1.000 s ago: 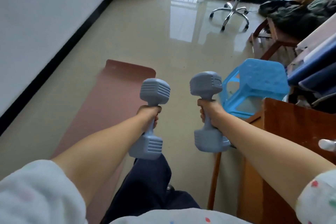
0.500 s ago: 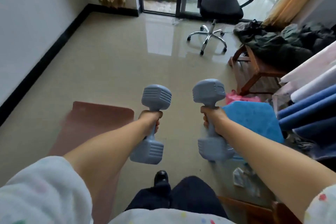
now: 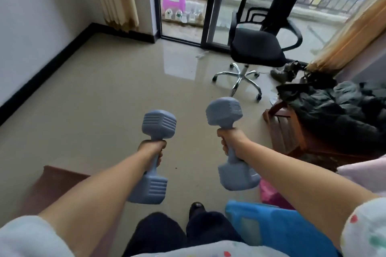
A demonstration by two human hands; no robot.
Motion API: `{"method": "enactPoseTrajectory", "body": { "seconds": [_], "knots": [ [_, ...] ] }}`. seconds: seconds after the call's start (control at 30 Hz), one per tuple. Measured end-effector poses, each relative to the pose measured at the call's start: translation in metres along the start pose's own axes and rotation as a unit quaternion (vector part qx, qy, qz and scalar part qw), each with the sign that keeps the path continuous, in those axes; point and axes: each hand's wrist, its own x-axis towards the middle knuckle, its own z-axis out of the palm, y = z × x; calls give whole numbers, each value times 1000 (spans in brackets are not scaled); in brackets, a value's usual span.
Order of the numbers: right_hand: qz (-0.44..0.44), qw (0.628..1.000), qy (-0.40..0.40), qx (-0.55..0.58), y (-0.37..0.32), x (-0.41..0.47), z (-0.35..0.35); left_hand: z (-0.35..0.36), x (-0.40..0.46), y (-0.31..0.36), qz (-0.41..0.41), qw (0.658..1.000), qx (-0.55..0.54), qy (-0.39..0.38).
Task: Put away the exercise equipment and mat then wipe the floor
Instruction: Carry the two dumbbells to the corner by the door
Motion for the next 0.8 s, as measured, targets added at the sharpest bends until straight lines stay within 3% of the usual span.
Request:
{"method": "enactPoseTrajectory", "body": {
  "seconds": [0.33, 0.57, 0.8],
  "knots": [
    [-17, 996, -64, -63, -205, 177, 125, -73, 170, 152, -47, 994, -62, 73],
    [5, 993, -103, -58, -341, 265, 223, -167, 294, 312, -36, 994, -33, 96],
    [2, 994, -100, -54, -481, 384, 280, -214, 428, 459, -22, 992, -17, 119]
  ]
}}
